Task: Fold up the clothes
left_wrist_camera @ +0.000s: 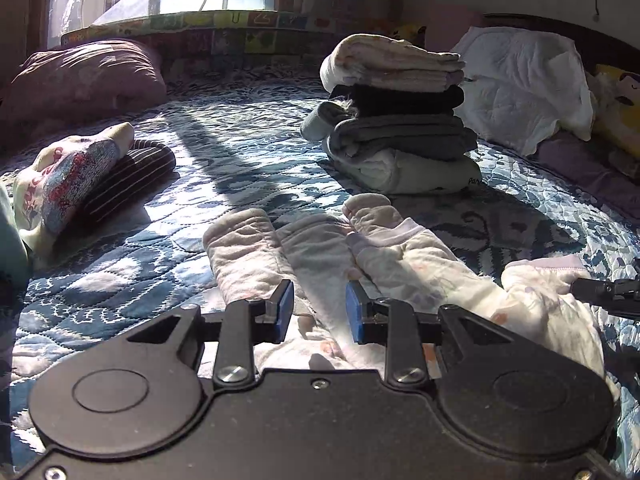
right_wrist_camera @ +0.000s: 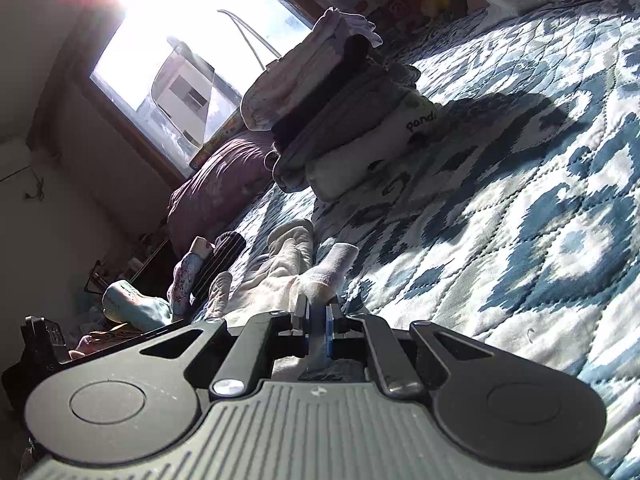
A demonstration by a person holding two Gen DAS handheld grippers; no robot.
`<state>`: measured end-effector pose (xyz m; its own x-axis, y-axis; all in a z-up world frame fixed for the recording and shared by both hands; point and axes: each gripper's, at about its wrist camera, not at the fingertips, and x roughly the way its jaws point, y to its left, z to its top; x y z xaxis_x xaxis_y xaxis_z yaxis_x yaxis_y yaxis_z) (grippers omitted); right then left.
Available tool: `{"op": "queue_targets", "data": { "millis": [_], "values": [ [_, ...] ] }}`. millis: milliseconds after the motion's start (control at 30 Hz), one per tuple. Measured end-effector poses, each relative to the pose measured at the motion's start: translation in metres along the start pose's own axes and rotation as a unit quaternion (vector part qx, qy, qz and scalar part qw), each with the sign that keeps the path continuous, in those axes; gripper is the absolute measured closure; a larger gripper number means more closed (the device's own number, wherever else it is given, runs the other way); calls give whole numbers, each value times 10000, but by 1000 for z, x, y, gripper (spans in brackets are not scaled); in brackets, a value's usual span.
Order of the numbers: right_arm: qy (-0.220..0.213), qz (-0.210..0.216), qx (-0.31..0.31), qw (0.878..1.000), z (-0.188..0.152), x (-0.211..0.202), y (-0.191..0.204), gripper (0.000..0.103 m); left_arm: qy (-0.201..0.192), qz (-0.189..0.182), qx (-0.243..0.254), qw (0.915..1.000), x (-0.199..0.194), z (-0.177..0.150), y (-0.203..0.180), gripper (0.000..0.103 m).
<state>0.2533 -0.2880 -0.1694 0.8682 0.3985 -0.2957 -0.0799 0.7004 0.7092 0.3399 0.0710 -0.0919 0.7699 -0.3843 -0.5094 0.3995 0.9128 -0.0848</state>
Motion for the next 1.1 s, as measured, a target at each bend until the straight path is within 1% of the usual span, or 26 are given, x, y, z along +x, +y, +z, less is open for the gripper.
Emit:
{"op": "queue_targets", "data": {
  "millis": [133,233,300,367,400,433,467,500,533,567,633,667,700,733,767,833,867,933,967,1000,1033,1067,1100],
  "values": [
    [7,-8,19,10000,0,1,-1,94,-180,5,-263,9995,-44,-20,-14,77],
    [-21,1,8,10000,0,0,-1,94,-210,-300,-406,9985,-57,-42,-29,77],
    [-70,28,-57,10000,-1,-2,2,94,15,-389,-318,9987,-46,-60,-42,77],
    [-130,46,-160,9998,-2,-3,6,94,312,-261,125,9991,-29,-76,-56,76],
    [-185,33,-236,9995,-2,-5,9,94,211,-229,124,9994,-35,-75,-58,76],
    [-234,44,-290,9993,-2,-8,11,94,96,-350,-34,9993,-50,-67,-57,76],
    [-270,65,-314,9991,-2,-10,14,94,-175,-512,-113,9985,-66,-63,-57,74],
    [-304,86,-331,9990,-2,-12,16,94,-435,-691,-142,9966,-84,-62,-59,64],
    [-335,93,-348,9988,-1,-14,18,94,-511,-787,-126,9955,-93,-63,-62,56],
    [-368,81,-378,9986,0,-17,20,94,-526,-902,-17,9945,-98,-69,-68,49],
    [-383,-14,-394,9985,2,-21,27,94,-546,-1118,217,9920,-109,-80,-81,49],
    [-377,-82,-416,9984,3,-22,31,94,-469,-1091,495,9917,-108,-85,-89,48],
    [-370,-178,-450,9981,3,-24,38,94,-412,-1006,845,9905,-105,-91,-97,48],
    [-357,-237,-475,9980,3,-25,43,94,-399,-964,1082,9886,-104,-94,-101,48],
    [-343,-290,-507,9977,4,-25,50,94,-404,-848,1436,9852,-100,-100,-107,48],
    [-333,-419,-657,9964,7,-24,69,94,-433,-574,1897,9792,-95,-108,-114,48],
    [-325,-478,-752,9955,10,-23,79,94,-444,-495,2035,9768,-92,-110,-114,49],
    [-287,-535,-862,9944,18,-17,98,94,-367,-453,1957,9789,-87,-111,-107,57],
    [-267,-560,-912,9939,22,-14,108,94,-330,-440,1906,9801,-85,-111,-103,69],
    [-244,-598,-971,9932,25,-10,117,94,-302,-508,1723,9833,-86,-110,-97,74],
    [-207,-639,-1052,9922,29,-4,128,94,-310,-677,1327,9883,-86,-107,-88,74],
    [-158,-671,-1143,9911,33,4,139,94,-317,-845,929,9916,-87,-105,-78,76],
    [-87,-734,-1263,9892,36,14,152,94,-323,-1011,530,9929,-88,-102,-68,77]
  ]
}}
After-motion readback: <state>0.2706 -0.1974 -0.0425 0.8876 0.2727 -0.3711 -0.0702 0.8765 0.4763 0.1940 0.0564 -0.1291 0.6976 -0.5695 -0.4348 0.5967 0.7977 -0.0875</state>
